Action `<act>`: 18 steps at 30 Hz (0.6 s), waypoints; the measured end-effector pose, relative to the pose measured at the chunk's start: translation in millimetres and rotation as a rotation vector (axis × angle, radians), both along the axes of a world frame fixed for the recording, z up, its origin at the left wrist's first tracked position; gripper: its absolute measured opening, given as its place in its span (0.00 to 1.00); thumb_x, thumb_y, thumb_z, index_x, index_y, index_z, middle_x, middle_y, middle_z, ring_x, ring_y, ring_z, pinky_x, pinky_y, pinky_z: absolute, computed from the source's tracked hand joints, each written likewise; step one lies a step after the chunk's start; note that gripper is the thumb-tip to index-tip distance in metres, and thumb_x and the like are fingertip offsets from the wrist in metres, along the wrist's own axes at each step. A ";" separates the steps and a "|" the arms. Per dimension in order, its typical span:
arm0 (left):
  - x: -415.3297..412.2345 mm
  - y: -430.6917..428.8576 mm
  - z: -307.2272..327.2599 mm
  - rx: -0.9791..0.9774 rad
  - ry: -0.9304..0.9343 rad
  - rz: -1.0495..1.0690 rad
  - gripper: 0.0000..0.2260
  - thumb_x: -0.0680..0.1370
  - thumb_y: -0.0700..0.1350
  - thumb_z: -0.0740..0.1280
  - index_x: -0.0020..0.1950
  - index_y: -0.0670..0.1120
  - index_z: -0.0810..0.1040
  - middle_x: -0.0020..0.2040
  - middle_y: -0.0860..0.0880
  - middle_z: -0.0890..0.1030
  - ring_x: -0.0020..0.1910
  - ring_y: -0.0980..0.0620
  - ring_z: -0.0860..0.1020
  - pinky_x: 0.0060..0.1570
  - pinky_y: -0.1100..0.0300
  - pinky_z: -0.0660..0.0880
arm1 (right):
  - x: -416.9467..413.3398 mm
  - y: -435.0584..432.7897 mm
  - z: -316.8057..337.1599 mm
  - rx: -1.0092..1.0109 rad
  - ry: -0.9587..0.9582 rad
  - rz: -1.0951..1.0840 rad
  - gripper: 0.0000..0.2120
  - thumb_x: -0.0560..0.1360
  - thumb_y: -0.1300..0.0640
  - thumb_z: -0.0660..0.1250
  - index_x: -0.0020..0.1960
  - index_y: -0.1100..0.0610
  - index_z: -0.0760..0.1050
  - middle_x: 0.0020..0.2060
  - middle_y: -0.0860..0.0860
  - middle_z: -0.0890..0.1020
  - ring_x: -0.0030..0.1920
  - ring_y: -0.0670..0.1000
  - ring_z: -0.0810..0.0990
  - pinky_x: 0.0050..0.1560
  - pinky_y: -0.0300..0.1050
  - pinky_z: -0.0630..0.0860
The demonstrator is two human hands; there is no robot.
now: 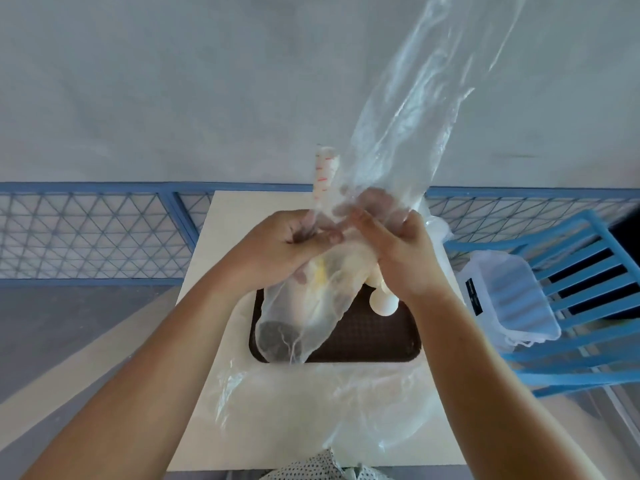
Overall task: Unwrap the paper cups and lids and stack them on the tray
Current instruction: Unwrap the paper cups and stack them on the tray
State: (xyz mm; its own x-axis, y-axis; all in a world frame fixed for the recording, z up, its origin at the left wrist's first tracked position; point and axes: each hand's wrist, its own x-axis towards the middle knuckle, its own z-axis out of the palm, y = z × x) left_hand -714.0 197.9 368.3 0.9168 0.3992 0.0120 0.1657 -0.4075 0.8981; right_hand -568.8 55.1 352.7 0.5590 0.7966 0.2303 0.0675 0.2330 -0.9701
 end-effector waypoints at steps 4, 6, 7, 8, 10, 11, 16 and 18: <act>3.3 -37.9 -9.6 -0.009 0.014 -0.016 0.13 0.74 0.63 0.76 0.56 0.65 0.80 0.43 0.52 0.80 0.41 0.52 0.80 0.45 0.56 0.78 | 22.0 -42.0 2.5 -0.031 -0.018 -0.016 0.11 0.84 0.65 0.63 0.56 0.53 0.82 0.45 0.56 0.86 0.49 0.60 0.86 0.54 0.61 0.82; 9.7 -57.7 -15.3 -0.083 -0.069 0.086 0.31 0.67 0.66 0.78 0.68 0.63 0.74 0.53 0.54 0.82 0.52 0.51 0.82 0.55 0.52 0.80 | 34.8 -69.7 -4.1 -0.105 -0.008 0.017 0.11 0.84 0.67 0.62 0.54 0.56 0.81 0.41 0.57 0.85 0.44 0.59 0.85 0.49 0.56 0.81; 13.9 -66.7 -16.5 -0.142 -0.126 0.142 0.38 0.65 0.65 0.80 0.73 0.60 0.71 0.56 0.54 0.83 0.56 0.52 0.83 0.58 0.52 0.79 | 40.0 -83.8 -9.9 -0.160 -0.036 0.062 0.10 0.84 0.67 0.63 0.54 0.56 0.82 0.41 0.58 0.85 0.43 0.60 0.85 0.49 0.55 0.81; 18.5 -74.7 -16.4 -0.199 -0.188 0.190 0.42 0.65 0.63 0.81 0.76 0.57 0.68 0.59 0.54 0.83 0.59 0.53 0.83 0.60 0.52 0.79 | 43.9 -96.6 -16.3 -0.228 -0.076 0.123 0.09 0.83 0.65 0.65 0.54 0.55 0.83 0.42 0.58 0.85 0.42 0.60 0.85 0.49 0.55 0.81; 27.0 -90.2 -10.5 -0.356 -0.290 0.278 0.45 0.68 0.57 0.81 0.80 0.55 0.64 0.65 0.51 0.83 0.62 0.52 0.83 0.61 0.52 0.79 | 45.8 -118.6 -26.3 -0.399 -0.173 0.257 0.10 0.81 0.62 0.68 0.52 0.50 0.85 0.44 0.55 0.87 0.44 0.58 0.86 0.52 0.54 0.82; 30.5 -95.8 -7.4 -0.438 -0.323 0.317 0.44 0.69 0.55 0.80 0.80 0.54 0.63 0.65 0.50 0.83 0.62 0.51 0.83 0.61 0.52 0.80 | 44.7 -126.0 -30.3 -0.492 -0.238 0.326 0.10 0.81 0.62 0.69 0.51 0.48 0.85 0.45 0.52 0.88 0.46 0.55 0.87 0.54 0.51 0.82; 31.5 -118.9 -8.7 -0.452 -0.372 0.517 0.16 0.76 0.48 0.78 0.58 0.56 0.76 0.51 0.48 0.87 0.45 0.50 0.83 0.46 0.52 0.79 | 37.2 -149.3 -56.9 -0.784 -0.528 0.499 0.08 0.83 0.54 0.67 0.53 0.46 0.85 0.46 0.45 0.87 0.44 0.47 0.85 0.56 0.53 0.83; 23.8 -123.0 -13.9 -0.432 -0.394 0.560 0.09 0.79 0.46 0.75 0.55 0.56 0.79 0.46 0.49 0.87 0.42 0.50 0.81 0.44 0.56 0.78 | 39.0 -155.6 -68.7 -0.816 -0.581 0.504 0.07 0.82 0.52 0.68 0.57 0.49 0.84 0.45 0.45 0.86 0.42 0.44 0.83 0.56 0.55 0.82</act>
